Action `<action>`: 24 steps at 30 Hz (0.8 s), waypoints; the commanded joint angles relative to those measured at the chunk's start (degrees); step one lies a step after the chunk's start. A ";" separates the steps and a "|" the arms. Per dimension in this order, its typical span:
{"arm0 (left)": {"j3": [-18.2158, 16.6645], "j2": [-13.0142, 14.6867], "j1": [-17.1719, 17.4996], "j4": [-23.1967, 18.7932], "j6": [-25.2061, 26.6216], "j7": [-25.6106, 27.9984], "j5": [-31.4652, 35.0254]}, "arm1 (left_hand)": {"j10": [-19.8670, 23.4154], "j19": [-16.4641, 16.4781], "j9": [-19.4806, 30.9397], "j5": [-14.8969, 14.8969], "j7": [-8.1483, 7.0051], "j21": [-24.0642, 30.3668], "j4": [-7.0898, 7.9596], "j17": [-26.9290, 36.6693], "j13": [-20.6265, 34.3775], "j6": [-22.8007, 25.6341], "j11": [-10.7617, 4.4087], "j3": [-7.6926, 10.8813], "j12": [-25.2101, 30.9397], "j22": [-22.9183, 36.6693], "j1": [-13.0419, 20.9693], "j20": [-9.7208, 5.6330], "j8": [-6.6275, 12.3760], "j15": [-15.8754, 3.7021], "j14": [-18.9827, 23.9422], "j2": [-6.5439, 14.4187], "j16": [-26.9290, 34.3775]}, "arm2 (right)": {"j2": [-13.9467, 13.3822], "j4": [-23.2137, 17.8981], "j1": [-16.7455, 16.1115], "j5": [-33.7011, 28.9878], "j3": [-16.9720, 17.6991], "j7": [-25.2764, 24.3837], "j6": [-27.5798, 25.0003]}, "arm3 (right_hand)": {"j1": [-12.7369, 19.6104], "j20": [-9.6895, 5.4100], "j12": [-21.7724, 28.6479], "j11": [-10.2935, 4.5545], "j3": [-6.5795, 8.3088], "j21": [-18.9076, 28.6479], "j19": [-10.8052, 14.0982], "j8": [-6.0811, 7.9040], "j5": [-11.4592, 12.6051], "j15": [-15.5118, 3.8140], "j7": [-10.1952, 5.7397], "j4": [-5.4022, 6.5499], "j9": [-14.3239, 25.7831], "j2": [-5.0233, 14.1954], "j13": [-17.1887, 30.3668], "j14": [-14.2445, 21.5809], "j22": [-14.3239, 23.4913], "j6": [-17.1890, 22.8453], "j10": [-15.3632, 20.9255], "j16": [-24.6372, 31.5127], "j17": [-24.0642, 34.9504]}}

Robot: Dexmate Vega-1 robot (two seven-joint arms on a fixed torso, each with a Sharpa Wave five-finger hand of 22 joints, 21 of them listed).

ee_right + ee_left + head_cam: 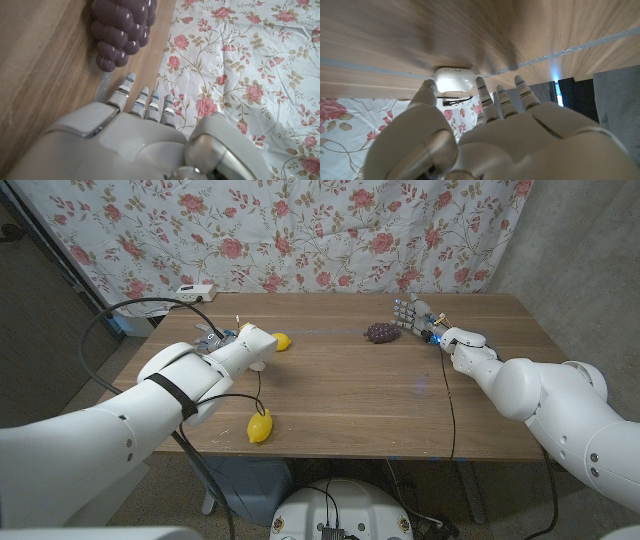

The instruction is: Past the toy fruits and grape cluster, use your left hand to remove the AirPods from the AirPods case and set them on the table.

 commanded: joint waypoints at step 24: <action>4.33 -1.20 -2.60 6.00 -3.93 -2.29 -2.55 | 0.19 0.53 0.20 0.16 0.21 0.46 -1.07 0.01 0.47 0.66 0.04 1.43 -0.32 0.25 2.56 0.33 -0.12 0.21 0.21 2.10 -0.44 | 0.56 -2.47 -0.75 -0.55 0.63 -0.57 -1.02 | 0.93 -3.31 0.02 -0.48 1.01 0.24 1.97 0.20 -0.06 -1.36 0.07 -0.58 0.33 -0.25 0.05 2.36 0.10 2.10 2.35 -0.11 -0.17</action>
